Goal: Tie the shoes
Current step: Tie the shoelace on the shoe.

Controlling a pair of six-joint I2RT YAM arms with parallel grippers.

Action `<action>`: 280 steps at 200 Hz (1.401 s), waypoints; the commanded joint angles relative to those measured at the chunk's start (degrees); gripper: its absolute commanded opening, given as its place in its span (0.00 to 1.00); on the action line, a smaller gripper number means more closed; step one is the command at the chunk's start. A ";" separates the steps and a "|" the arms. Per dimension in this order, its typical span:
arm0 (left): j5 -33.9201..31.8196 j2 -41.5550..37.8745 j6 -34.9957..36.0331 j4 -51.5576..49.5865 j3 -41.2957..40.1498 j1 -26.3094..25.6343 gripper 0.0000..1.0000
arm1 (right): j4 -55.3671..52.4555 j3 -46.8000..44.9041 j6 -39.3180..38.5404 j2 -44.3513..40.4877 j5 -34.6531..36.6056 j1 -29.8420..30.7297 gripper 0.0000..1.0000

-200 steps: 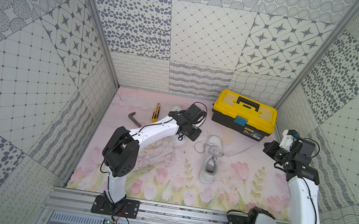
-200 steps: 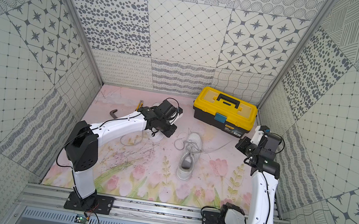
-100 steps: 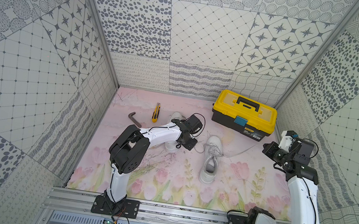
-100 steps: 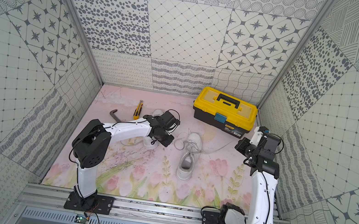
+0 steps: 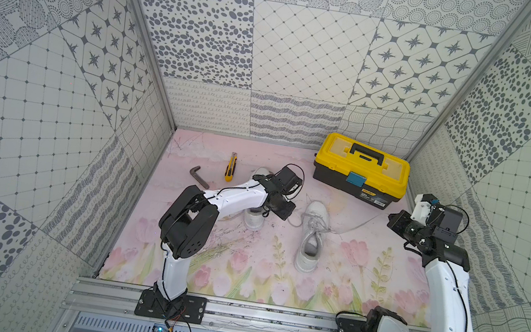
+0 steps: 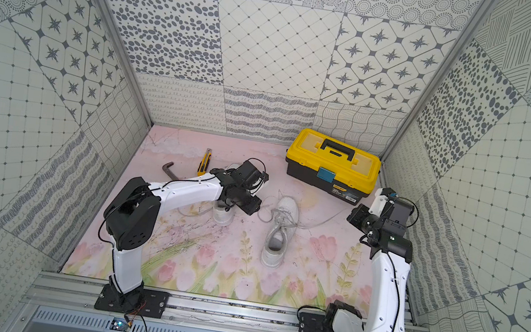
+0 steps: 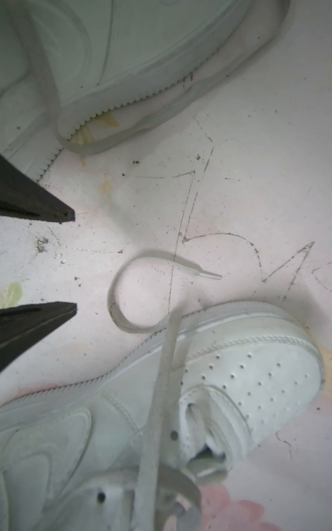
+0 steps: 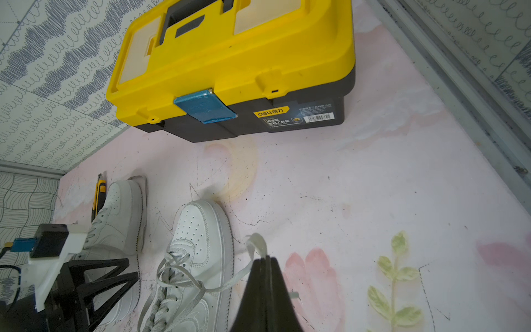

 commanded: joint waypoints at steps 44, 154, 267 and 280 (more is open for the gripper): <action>2.51 12.64 0.69 -8.69 14.41 -0.11 0.49 | 1.30 -0.52 -0.68 -0.31 0.88 -0.19 0.00; -3.70 20.44 -0.12 -8.52 15.91 -1.36 0.21 | 1.39 -0.27 0.18 -0.79 1.32 -0.19 0.00; -19.59 -8.98 6.20 -6.68 9.71 2.76 0.00 | 1.02 2.32 3.16 -2.79 6.50 -7.62 0.00; -22.05 -11.28 6.44 -6.22 7.92 3.81 0.00 | 1.02 1.13 3.39 -2.48 7.35 -9.96 0.00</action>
